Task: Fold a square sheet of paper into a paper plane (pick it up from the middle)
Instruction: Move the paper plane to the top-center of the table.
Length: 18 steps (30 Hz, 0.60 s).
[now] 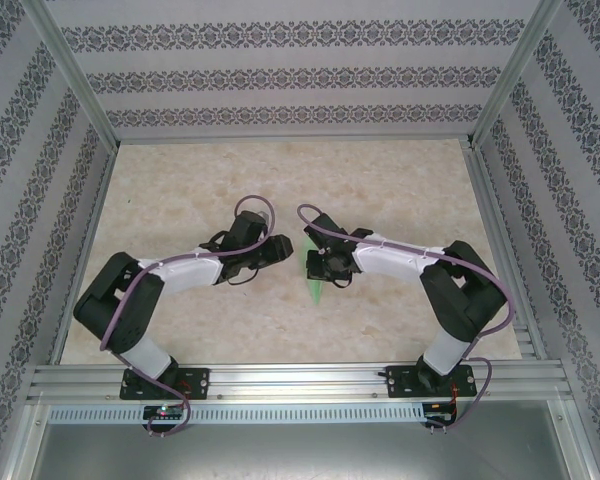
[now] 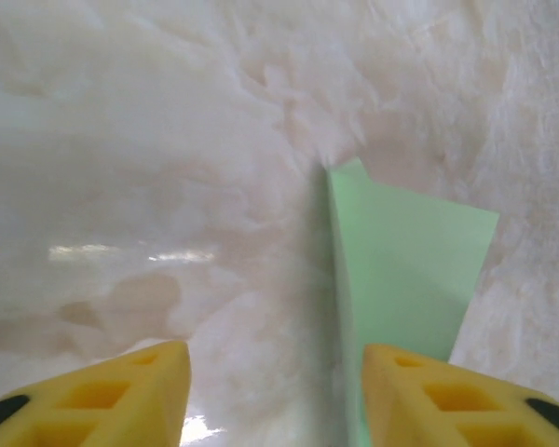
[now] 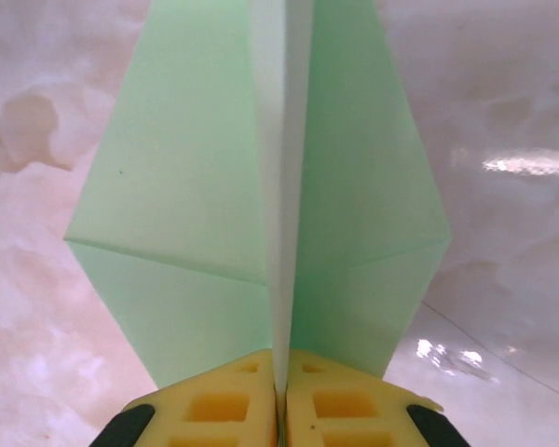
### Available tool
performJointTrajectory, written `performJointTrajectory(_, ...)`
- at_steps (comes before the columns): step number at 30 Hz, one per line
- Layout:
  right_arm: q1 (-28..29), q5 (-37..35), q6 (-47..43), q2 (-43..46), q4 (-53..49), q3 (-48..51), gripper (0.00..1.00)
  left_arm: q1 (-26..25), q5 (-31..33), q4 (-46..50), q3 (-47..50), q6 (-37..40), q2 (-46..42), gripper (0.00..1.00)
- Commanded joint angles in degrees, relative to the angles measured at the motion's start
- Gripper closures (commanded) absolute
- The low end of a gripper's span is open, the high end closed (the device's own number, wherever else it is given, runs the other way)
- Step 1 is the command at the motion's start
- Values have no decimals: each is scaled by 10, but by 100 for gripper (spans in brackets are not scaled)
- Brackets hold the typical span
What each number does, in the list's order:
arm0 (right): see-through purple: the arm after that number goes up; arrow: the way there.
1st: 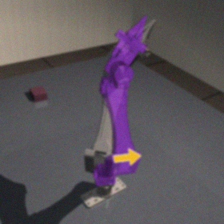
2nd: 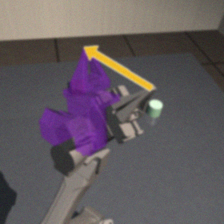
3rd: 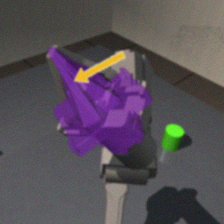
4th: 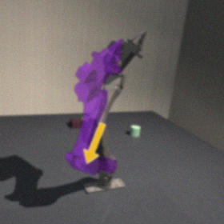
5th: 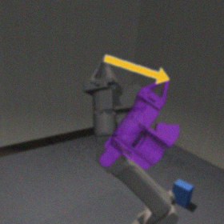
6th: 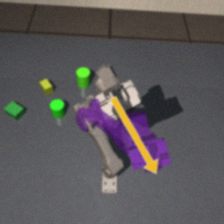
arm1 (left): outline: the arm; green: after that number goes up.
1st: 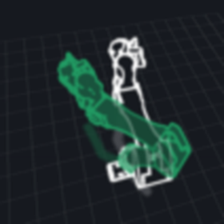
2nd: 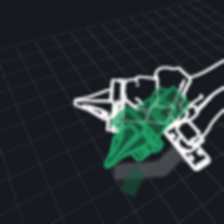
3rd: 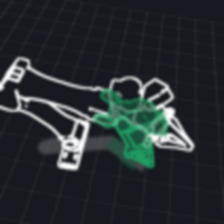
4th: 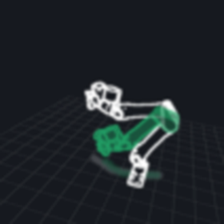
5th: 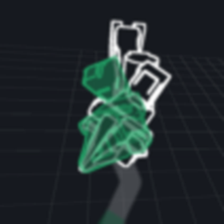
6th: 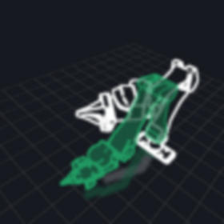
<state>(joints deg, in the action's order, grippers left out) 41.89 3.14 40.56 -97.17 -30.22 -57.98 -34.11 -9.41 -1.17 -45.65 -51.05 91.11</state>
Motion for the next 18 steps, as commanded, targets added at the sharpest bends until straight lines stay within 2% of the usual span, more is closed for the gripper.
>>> performJointTrajectory(1,0,-40,-47,19,-73,-28,89,7,70,85,-13,25,-27,38)
performJointTrajectory(9,1,-66,-55,-24,-84,-53,86,7,143,144,-12,28,-56,17)
performJointTrajectory(18,8,-51,-46,-53,-61,-55,80,8,150,144,-3,29,-62,4)
